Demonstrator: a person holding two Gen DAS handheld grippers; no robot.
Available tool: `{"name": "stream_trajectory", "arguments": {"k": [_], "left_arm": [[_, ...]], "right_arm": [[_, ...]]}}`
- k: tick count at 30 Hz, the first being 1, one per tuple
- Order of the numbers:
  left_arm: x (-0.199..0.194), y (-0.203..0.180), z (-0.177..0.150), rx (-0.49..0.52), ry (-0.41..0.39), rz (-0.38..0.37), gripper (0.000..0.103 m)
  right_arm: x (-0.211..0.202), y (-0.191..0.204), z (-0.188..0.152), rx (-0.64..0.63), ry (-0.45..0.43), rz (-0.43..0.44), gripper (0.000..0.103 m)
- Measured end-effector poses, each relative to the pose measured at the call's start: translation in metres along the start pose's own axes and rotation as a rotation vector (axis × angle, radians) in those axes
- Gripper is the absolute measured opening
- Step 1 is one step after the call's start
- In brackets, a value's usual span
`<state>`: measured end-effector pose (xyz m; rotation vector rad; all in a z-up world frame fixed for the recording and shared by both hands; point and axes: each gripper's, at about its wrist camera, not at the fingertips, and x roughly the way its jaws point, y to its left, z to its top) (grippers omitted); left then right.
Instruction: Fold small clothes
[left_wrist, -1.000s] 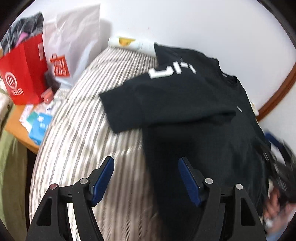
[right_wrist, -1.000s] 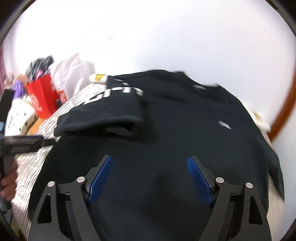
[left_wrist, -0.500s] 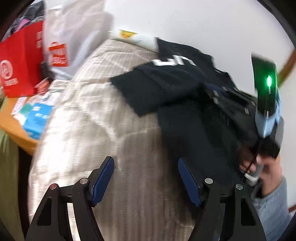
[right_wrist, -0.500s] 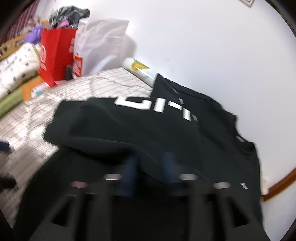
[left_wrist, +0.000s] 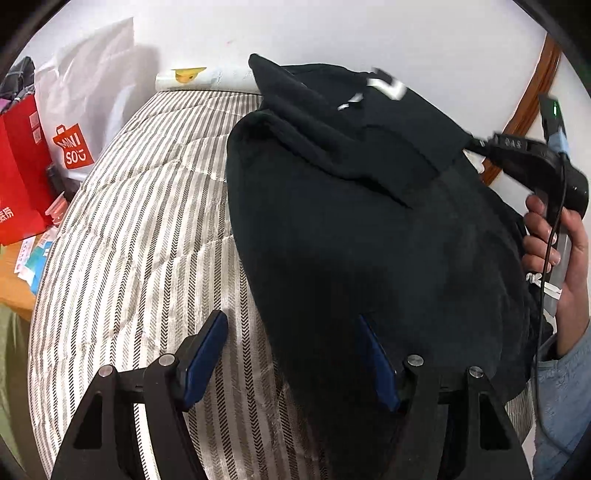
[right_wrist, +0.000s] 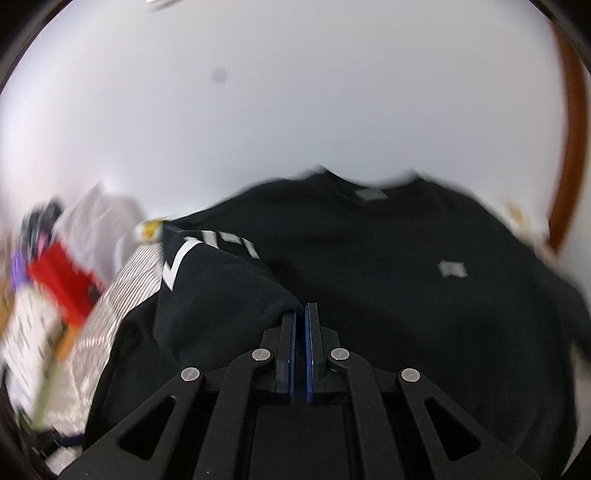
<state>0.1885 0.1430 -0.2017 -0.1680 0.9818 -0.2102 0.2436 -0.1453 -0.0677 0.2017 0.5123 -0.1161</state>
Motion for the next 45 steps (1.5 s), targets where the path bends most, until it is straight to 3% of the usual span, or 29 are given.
{"name": "stream_trajectory", "arguments": {"k": [3, 7, 9, 11, 13, 18, 22, 24, 25, 29, 30, 31, 34, 38, 45], "left_arm": [[-0.002, -0.001, -0.002, -0.012, 0.023, 0.012, 0.068], [-0.006, -0.007, -0.01, -0.001, 0.041, 0.035, 0.068], [-0.009, -0.01, -0.019, 0.003, 0.039, 0.045, 0.068], [-0.014, -0.014, -0.029, 0.005, 0.037, 0.051, 0.068], [-0.017, -0.019, -0.037, 0.015, 0.027, 0.063, 0.068], [-0.024, -0.033, -0.053, 0.042, -0.016, 0.132, 0.068], [-0.024, -0.037, -0.057, 0.042, -0.042, 0.165, 0.065], [-0.024, -0.036, -0.056, 0.033, -0.051, 0.167, 0.056], [-0.025, -0.035, -0.056, 0.028, -0.057, 0.176, 0.052], [-0.026, -0.035, -0.056, 0.02, -0.064, 0.157, 0.016], [-0.027, -0.034, -0.056, 0.012, -0.065, 0.146, 0.014], [-0.028, -0.033, -0.057, -0.005, -0.071, 0.148, 0.012], [-0.033, -0.029, -0.06, -0.029, -0.079, 0.138, 0.008], [-0.049, -0.019, -0.072, -0.056, -0.091, 0.097, 0.008], [-0.078, -0.009, -0.106, -0.064, -0.069, 0.096, 0.008]], "right_arm": [[0.004, -0.04, -0.009, 0.109, 0.053, -0.028, 0.007], [-0.001, -0.076, -0.032, 0.136, 0.141, -0.072, 0.022], [-0.021, -0.087, -0.049, 0.089, 0.15, -0.155, 0.025], [-0.041, -0.096, -0.065, 0.04, 0.15, -0.205, 0.036], [-0.066, -0.112, -0.085, 0.015, 0.153, -0.251, 0.054], [-0.123, -0.167, -0.138, 0.049, 0.219, -0.329, 0.068], [-0.16, -0.198, -0.177, 0.095, 0.235, -0.327, 0.074], [-0.17, -0.204, -0.193, 0.104, 0.242, -0.291, 0.075], [-0.171, -0.205, -0.198, 0.105, 0.247, -0.275, 0.074], [-0.167, -0.209, -0.21, 0.151, 0.229, -0.237, 0.074], [-0.168, -0.212, -0.214, 0.171, 0.215, -0.222, 0.069], [-0.17, -0.213, -0.214, 0.176, 0.191, -0.219, 0.051], [-0.165, -0.204, -0.209, 0.161, 0.159, -0.192, 0.015], [-0.176, -0.192, -0.203, 0.13, 0.131, -0.165, 0.012], [-0.2, -0.166, -0.209, 0.068, 0.151, -0.157, 0.011]]}}
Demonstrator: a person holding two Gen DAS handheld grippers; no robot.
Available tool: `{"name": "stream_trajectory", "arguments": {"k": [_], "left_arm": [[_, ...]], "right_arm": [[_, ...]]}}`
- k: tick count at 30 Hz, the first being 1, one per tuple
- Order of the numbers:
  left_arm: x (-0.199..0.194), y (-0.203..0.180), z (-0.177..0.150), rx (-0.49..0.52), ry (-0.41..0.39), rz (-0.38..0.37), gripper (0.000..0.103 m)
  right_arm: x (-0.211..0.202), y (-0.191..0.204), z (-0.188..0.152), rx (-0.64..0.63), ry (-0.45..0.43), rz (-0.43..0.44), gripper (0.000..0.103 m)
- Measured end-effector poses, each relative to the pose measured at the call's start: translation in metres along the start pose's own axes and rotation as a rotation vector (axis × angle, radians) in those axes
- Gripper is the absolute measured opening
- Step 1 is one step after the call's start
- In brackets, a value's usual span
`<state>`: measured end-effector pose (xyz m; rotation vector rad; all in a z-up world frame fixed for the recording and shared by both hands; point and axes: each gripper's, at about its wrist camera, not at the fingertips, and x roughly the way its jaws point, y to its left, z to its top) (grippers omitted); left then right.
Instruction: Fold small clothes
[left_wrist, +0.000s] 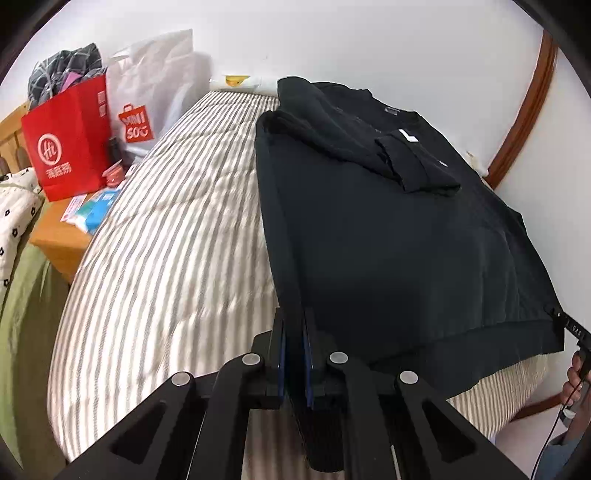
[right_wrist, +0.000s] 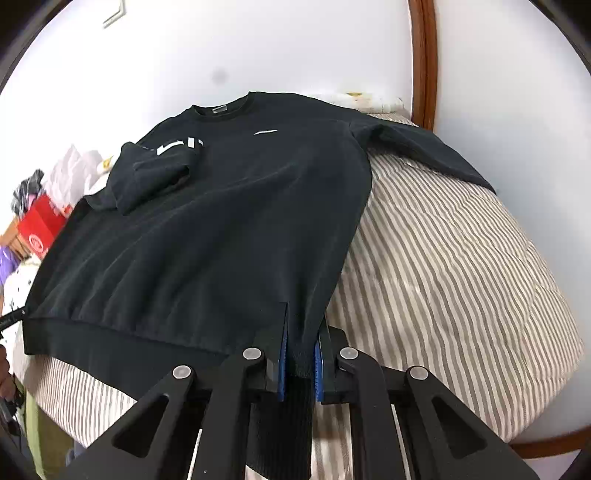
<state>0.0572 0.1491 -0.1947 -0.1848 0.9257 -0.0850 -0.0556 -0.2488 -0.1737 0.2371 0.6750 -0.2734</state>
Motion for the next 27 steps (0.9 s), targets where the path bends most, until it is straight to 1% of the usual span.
{"name": "stream_trajectory", "arguments": {"k": [5, 8, 9, 11, 12, 14, 15, 16, 18, 20, 24, 26, 27], "left_arm": [[-0.019, 0.002, -0.029, 0.015, 0.015, -0.002, 0.008], [-0.022, 0.001, -0.035, 0.025, 0.027, 0.003, 0.008], [-0.023, 0.002, -0.035, 0.028, 0.028, 0.009, 0.011], [-0.023, 0.004, -0.033, 0.022, 0.033, 0.008, 0.013], [-0.024, 0.007, -0.031, 0.012, 0.036, -0.001, 0.016], [-0.026, 0.011, -0.025, -0.002, 0.029, 0.008, 0.02], [-0.027, 0.012, -0.022, -0.002, 0.018, 0.019, 0.022], [-0.028, 0.013, -0.018, -0.003, 0.012, 0.027, 0.023], [-0.027, 0.014, -0.008, -0.007, 0.004, 0.037, 0.03], [-0.026, 0.015, 0.002, -0.015, -0.006, 0.042, 0.035], [-0.022, 0.014, 0.026, -0.016, -0.027, 0.053, 0.05], [-0.018, 0.014, 0.037, -0.008, -0.032, 0.059, 0.052], [-0.014, 0.014, 0.044, -0.005, -0.032, 0.069, 0.052]], "right_arm": [[-0.021, 0.006, -0.019, -0.026, 0.015, 0.001, 0.011], [-0.026, 0.007, -0.027, -0.04, 0.026, -0.01, 0.011], [-0.025, 0.008, -0.027, -0.051, 0.03, -0.021, 0.012], [-0.019, 0.008, -0.022, -0.058, 0.053, -0.034, 0.017], [-0.017, 0.008, -0.019, -0.054, 0.066, -0.043, 0.02], [-0.019, 0.009, -0.012, -0.061, 0.058, -0.068, 0.025], [-0.023, 0.013, -0.007, -0.076, 0.04, -0.088, 0.034], [-0.027, 0.019, -0.001, -0.095, 0.016, -0.102, 0.043], [-0.037, 0.038, 0.01, -0.135, -0.032, -0.1, 0.048], [-0.039, 0.059, 0.023, -0.166, -0.058, -0.074, 0.049], [-0.024, 0.114, 0.056, -0.22, -0.094, 0.015, 0.052], [-0.011, 0.14, 0.07, -0.236, -0.093, 0.056, 0.055], [-0.004, 0.155, 0.077, -0.245, -0.091, 0.085, 0.059]]}}
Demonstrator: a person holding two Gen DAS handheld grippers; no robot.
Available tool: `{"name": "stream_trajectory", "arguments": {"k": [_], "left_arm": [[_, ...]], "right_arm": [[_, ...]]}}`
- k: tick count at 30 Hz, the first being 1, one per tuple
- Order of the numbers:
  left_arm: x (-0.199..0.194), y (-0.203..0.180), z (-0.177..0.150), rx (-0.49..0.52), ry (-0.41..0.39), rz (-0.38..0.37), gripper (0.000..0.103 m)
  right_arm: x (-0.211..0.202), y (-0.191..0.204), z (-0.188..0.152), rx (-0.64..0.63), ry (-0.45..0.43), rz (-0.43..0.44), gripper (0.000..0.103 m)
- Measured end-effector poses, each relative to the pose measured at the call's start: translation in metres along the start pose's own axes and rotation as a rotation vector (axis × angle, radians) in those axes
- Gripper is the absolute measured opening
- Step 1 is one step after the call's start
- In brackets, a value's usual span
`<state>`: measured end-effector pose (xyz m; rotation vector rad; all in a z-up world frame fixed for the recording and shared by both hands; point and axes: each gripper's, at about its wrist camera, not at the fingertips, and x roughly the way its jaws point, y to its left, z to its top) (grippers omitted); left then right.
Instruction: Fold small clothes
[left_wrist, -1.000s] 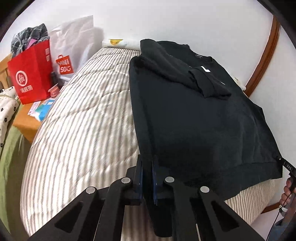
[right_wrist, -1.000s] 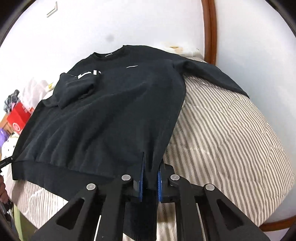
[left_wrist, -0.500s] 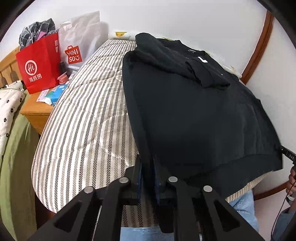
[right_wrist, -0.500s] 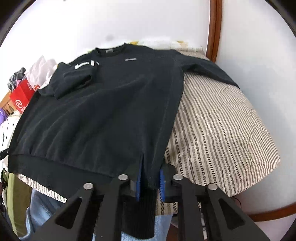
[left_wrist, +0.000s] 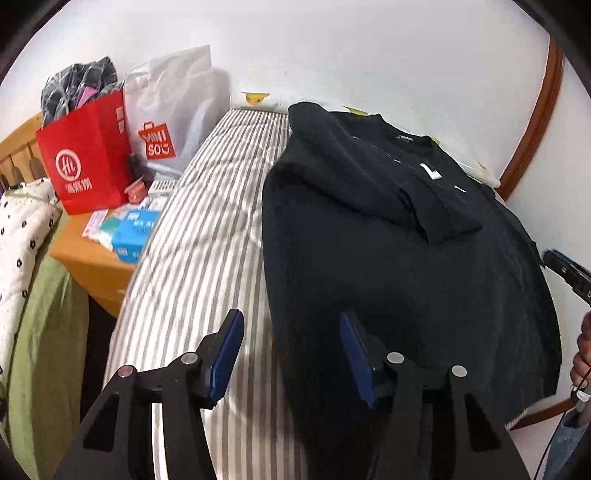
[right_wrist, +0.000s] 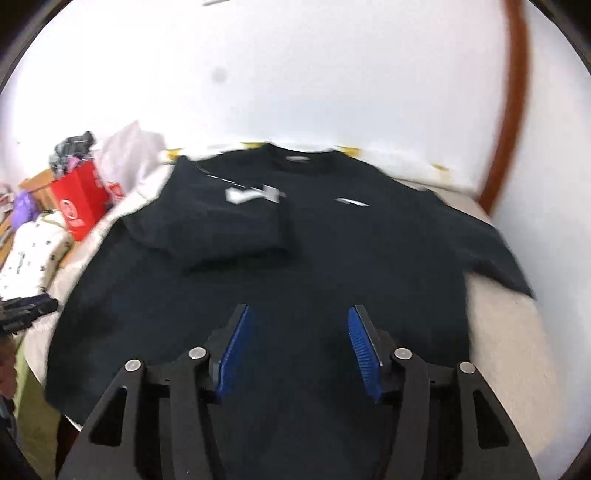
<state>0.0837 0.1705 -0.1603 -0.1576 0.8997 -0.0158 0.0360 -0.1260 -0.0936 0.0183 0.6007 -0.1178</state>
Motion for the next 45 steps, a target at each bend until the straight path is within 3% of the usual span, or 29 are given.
{"name": "stream_trajectory", "arguments": {"k": [4, 7, 12, 18, 20, 23, 24, 26, 31, 38, 42, 45], "left_arm": [[0.015, 0.003, 0.024, 0.001, 0.002, 0.016, 0.052], [0.029, 0.005, 0.038, -0.006, 0.01, 0.016, 0.052], [0.052, 0.005, 0.06, 0.011, 0.01, 0.044, 0.052], [0.076, 0.001, 0.078, 0.013, 0.026, 0.024, 0.052], [0.082, -0.003, 0.081, 0.03, 0.022, 0.029, 0.052], [0.093, -0.008, 0.086, 0.056, 0.026, 0.07, 0.052], [0.095, -0.009, 0.086, 0.059, 0.027, 0.085, 0.052], [0.098, -0.009, 0.087, 0.058, 0.021, 0.11, 0.052], [0.099, 0.001, 0.087, 0.031, 0.026, 0.095, 0.052], [0.098, 0.012, 0.089, 0.013, 0.025, 0.087, 0.052], [0.099, 0.013, 0.094, 0.008, 0.02, 0.089, 0.052], [0.101, 0.013, 0.097, 0.009, 0.013, 0.087, 0.052]], "right_arm": [[0.042, 0.049, 0.03, -0.043, 0.017, 0.083, 0.069], [0.075, 0.082, 0.046, -0.085, 0.045, 0.113, 0.069], [0.134, 0.126, 0.065, -0.126, 0.104, 0.096, 0.069], [0.184, 0.135, 0.064, -0.121, 0.167, 0.028, 0.068], [0.188, 0.129, 0.064, -0.088, 0.16, 0.039, 0.054], [0.183, 0.121, 0.067, -0.098, 0.141, 0.029, 0.011], [0.177, 0.116, 0.069, -0.1, 0.134, 0.048, 0.008], [0.162, 0.1, 0.072, -0.081, 0.109, 0.037, 0.008], [0.12, 0.027, 0.071, -0.005, 0.035, -0.11, 0.008], [0.099, -0.112, 0.042, 0.195, 0.119, -0.397, 0.016], [0.091, -0.129, 0.053, 0.238, 0.111, -0.346, 0.021], [0.105, -0.088, 0.087, 0.143, 0.072, -0.226, 0.044]]}}
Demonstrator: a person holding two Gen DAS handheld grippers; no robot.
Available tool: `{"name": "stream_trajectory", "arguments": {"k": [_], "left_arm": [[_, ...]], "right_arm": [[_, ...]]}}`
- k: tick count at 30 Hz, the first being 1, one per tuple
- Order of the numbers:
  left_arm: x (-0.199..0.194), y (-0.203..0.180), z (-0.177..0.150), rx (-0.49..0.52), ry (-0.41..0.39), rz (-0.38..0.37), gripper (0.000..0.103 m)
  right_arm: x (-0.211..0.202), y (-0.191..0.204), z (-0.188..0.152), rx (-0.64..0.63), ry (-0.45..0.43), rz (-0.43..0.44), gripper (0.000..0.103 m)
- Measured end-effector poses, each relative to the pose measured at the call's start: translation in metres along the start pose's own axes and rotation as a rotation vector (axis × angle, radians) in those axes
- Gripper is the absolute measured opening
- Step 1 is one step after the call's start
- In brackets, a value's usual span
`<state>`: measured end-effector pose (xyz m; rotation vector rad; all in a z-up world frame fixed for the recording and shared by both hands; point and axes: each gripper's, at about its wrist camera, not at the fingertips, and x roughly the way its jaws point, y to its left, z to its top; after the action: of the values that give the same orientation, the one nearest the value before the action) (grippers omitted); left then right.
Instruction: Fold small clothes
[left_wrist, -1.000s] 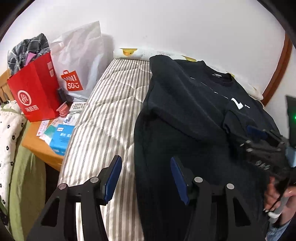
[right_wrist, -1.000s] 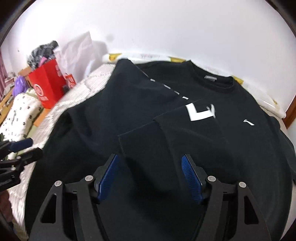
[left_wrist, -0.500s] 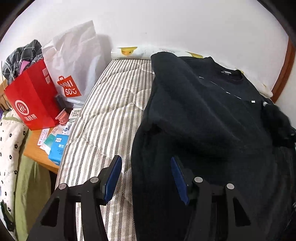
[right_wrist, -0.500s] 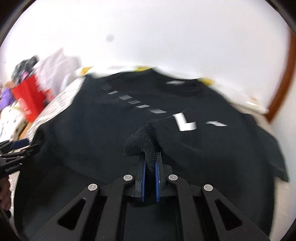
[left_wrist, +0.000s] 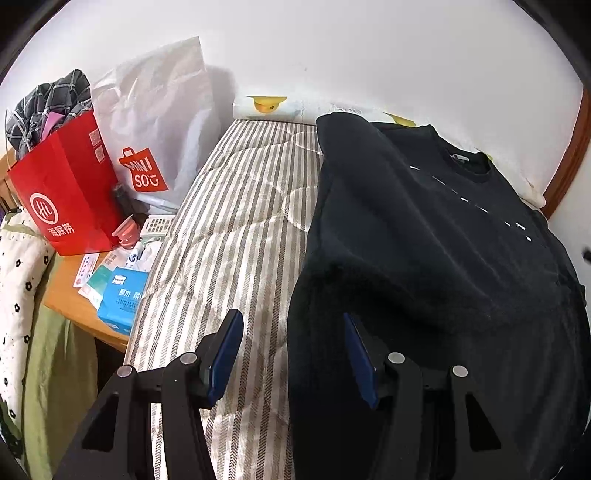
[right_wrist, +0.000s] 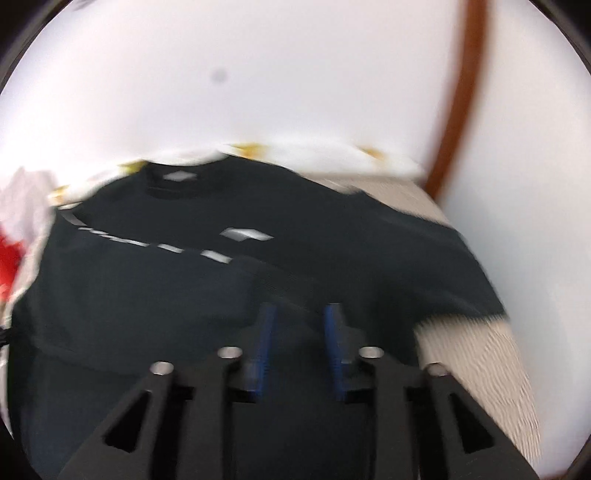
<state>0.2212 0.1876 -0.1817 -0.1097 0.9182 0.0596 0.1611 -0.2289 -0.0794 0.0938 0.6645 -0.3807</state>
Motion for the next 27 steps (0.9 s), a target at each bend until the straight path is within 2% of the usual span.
{"name": "stream_trajectory", "arguments": {"k": [2, 6, 12, 17, 19, 21, 22, 23, 24, 25, 27], "left_arm": [[0.002, -0.001, 0.001, 0.012, -0.004, -0.006, 0.052], [0.009, -0.002, 0.003, 0.028, -0.003, -0.033, 0.052], [0.02, 0.004, 0.008, 0.031, -0.001, -0.055, 0.049], [0.031, 0.009, 0.013, 0.022, 0.007, -0.086, 0.043], [0.034, 0.008, 0.015, 0.022, 0.004, -0.094, 0.04], [0.035, 0.008, 0.017, 0.013, -0.007, -0.11, 0.03], [0.036, 0.008, 0.018, -0.001, -0.01, -0.131, 0.026], [0.037, 0.009, 0.019, -0.013, -0.009, -0.157, 0.013], [0.037, 0.009, 0.02, -0.021, -0.008, -0.177, 0.007], [0.037, 0.01, 0.02, -0.024, -0.014, -0.171, 0.007], [0.035, 0.016, 0.02, -0.035, -0.028, -0.172, 0.007]], "right_arm": [[0.006, 0.039, 0.018, -0.063, -0.02, 0.063, 0.046], [0.029, 0.137, 0.055, -0.205, -0.042, 0.261, 0.047], [0.067, 0.272, 0.09, -0.36, -0.009, 0.459, 0.05], [0.102, 0.335, 0.115, -0.394, 0.019, 0.524, 0.053], [0.126, 0.359, 0.125, -0.401, 0.061, 0.53, 0.054], [0.148, 0.374, 0.127, -0.41, 0.109, 0.547, 0.053], [0.157, 0.379, 0.126, -0.415, 0.127, 0.549, 0.041], [0.165, 0.383, 0.125, -0.416, 0.139, 0.553, 0.028], [0.173, 0.387, 0.124, -0.418, 0.16, 0.575, 0.012], [0.176, 0.387, 0.124, -0.421, 0.169, 0.587, 0.011], [0.179, 0.385, 0.129, -0.398, 0.122, 0.605, 0.01]]}}
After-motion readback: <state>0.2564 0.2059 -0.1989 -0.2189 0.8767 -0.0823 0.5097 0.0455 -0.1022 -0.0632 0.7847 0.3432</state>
